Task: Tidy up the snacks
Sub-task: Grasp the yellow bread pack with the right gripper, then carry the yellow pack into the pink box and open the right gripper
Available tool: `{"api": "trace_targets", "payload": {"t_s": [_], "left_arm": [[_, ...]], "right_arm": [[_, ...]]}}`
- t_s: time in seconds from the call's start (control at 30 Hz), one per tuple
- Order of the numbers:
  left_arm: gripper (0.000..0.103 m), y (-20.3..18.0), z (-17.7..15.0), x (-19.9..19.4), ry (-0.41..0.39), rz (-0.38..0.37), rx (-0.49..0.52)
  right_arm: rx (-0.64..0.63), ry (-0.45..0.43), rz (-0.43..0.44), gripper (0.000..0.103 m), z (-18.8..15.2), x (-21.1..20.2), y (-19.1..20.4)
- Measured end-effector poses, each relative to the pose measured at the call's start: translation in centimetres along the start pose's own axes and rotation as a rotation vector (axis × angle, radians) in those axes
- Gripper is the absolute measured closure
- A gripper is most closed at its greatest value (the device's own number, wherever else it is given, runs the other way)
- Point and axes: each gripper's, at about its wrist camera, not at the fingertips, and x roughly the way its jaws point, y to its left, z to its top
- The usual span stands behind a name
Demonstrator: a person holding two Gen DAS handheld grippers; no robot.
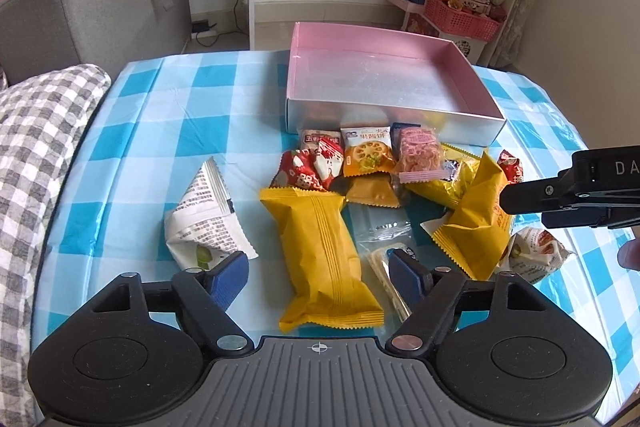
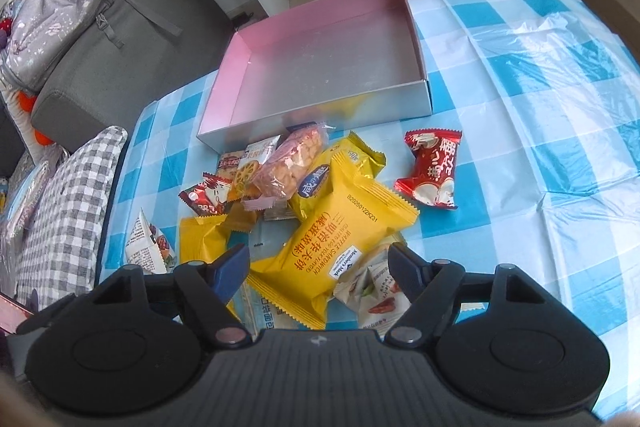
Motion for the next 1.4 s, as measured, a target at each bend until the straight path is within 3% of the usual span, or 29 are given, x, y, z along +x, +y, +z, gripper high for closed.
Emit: {"api": "trace_targets", "payload": {"t_s": [0.07, 0.33, 0.43, 0.7, 0.77, 1.4], "left_arm": [[0.038, 0.1, 0.3, 1.3, 0.018, -0.003, -0.012], [0.046, -0.6, 0.6, 4.4, 0.064, 0.022, -0.022], [0.052, -0.7, 0.5, 5.0, 0.076, 0.043, -0.035], [0.055, -0.4, 0.1, 5.7, 0.096, 0.055, -0.040], [0.063, -0.4, 0.0, 5.7, 0.092, 0.076, -0.038], [0.067, 0.5, 0.6, 2.6, 0.026, 0.069, -0.070]], "right_arm": [[0.027, 0.019, 0.005, 0.036, 0.2, 0.7, -0.2], [0.058, 0.045, -0.017, 0.042, 0.5, 2.8, 0.4], [0.050, 0.059, -0.049, 0.046, 0.3, 3.5, 0.5], [0.018, 0.060, -0.088, 0.060, -0.1, 4.3, 0.6], [0.013, 0.056, -0.096, 0.063, -0.2, 4.4, 0.7], [-0.015, -0.021, -0.065, 0.068, -0.6, 1.5, 1.5]]}}
